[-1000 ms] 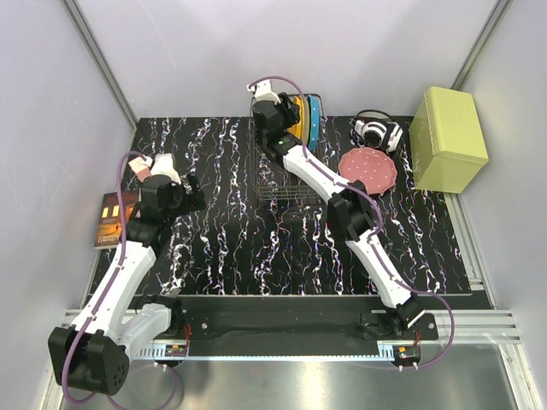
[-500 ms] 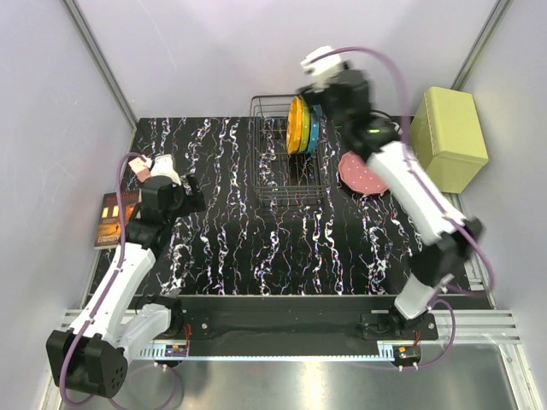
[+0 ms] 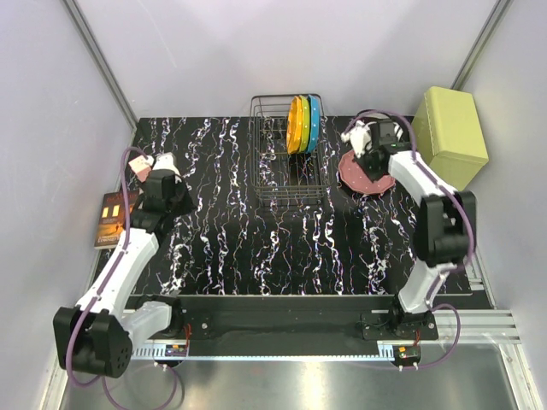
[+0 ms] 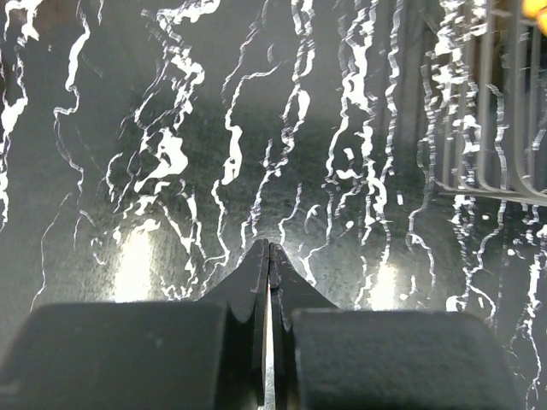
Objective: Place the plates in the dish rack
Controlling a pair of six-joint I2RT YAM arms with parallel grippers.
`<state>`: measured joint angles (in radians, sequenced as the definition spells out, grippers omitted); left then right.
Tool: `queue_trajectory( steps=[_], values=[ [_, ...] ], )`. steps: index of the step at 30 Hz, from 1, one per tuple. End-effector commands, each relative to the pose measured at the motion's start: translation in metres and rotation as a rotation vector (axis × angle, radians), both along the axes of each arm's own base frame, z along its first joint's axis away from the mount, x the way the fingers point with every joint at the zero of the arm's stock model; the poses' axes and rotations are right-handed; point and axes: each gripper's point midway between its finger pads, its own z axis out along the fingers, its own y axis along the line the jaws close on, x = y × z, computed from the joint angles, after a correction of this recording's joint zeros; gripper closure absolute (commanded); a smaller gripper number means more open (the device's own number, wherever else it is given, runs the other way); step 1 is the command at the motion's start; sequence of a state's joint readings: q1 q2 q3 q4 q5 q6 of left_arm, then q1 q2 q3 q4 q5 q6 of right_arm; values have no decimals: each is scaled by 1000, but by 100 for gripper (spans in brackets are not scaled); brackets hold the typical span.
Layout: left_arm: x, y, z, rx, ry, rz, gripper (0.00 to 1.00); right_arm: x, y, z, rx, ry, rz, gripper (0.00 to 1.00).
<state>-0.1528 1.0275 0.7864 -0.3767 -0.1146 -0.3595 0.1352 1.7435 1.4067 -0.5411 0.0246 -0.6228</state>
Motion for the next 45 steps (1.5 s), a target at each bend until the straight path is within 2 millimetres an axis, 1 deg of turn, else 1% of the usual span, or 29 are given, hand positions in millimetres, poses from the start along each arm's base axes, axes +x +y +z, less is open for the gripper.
queue_trajectory(
  steps=[1, 2, 4, 5, 10, 13, 14, 16, 17, 18, 20, 22, 26, 27, 28, 29, 30, 31, 32, 33, 34, 35, 36, 37, 39, 40, 42, 43, 45],
  values=[
    [10, 6, 10, -26, 7, 23, 100, 6, 0, -45, -13, 126, 101, 96],
    [11, 12, 7, -17, 21, 34, 100, 15, 2, -42, 7, 112, 102, 97],
    [11, 26, 5, 16, 36, 52, 100, 23, 0, -53, 19, 131, 108, 97],
    [11, 30, 3, 31, 47, 61, 100, 29, 1, -51, 20, 121, 121, 97],
    [15, 47, 5, 69, 60, 87, 100, 32, 3, -74, 6, 161, 185, 99],
    [22, 47, 8, 62, 54, 84, 100, 16, 4, -87, -14, 206, 263, 99],
    [27, 48, 10, 64, 45, 82, 100, 0, 6, -98, -7, 258, 299, 99],
    [36, 49, 19, 91, 19, 65, 100, -22, 5, -105, -33, 316, 393, 98],
    [40, 51, 18, 107, 27, 62, 100, -39, 1, -117, -45, 375, 402, 98],
    [47, 54, 27, 123, 8, 67, 100, -45, -1, -119, -57, 388, 408, 98],
    [55, 58, 30, 154, 12, 65, 100, -59, -7, -127, -83, 428, 430, 99],
    [62, 58, 41, 157, -11, 64, 100, -66, -8, -124, -92, 436, 451, 99],
    [64, 54, 43, 117, -23, 75, 100, -104, -3, -121, -86, 499, 520, 98],
    [63, 53, 42, 102, -21, 82, 100, -110, 3, -111, -95, 483, 546, 98],
    [62, 48, 41, 60, -21, 89, 100, -128, 7, -113, -98, 520, 581, 98],
    [58, 46, 34, 37, -7, 92, 100, -136, 12, -111, -103, 525, 605, 98],
    [56, 41, 30, 7, 1, 89, 97, -144, 25, -103, -121, 506, 656, 98],
    [53, 37, 28, -42, 3, 112, 89, -159, 28, -107, -132, 534, 686, 98],
    [46, 35, 17, -66, 27, 115, 74, -165, 35, -100, -143, 515, 714, 97],
    [42, 27, 13, -99, 37, 92, 69, -175, 51, -101, -160, 521, 773, 97],
    [39, 22, 14, -131, 30, 82, 66, -185, 57, -101, -160, 536, 788, 97],
    [33, 19, 6, -148, 45, 76, 64, -191, 67, -99, -165, 529, 813, 97],
    [30, 16, 6, -163, 46, 68, 61, -196, 75, -98, -161, 531, 828, 97],
    [26, 14, 9, -175, 34, 66, 60, -203, 93, -95, -148, 532, 851, 97],
    [19, 14, 4, -178, 39, 66, 59, -208, 110, -95, -136, 547, 850, 97],
    [16, 14, 9, -179, 21, 67, 59, -211, 127, -91, -141, 539, 886, 97],
    [10, 15, 6, -180, 19, 77, 58, -214, 144, -95, -131, 556, 883, 96],
    [5, 15, 7, -184, 7, 79, 58, -213, 163, -89, -125, 533, 912, 96],
    [-1, 19, 11, -211, -16, 101, 55, -214, 186, -95, -113, 546, 910, 96]
  ],
)
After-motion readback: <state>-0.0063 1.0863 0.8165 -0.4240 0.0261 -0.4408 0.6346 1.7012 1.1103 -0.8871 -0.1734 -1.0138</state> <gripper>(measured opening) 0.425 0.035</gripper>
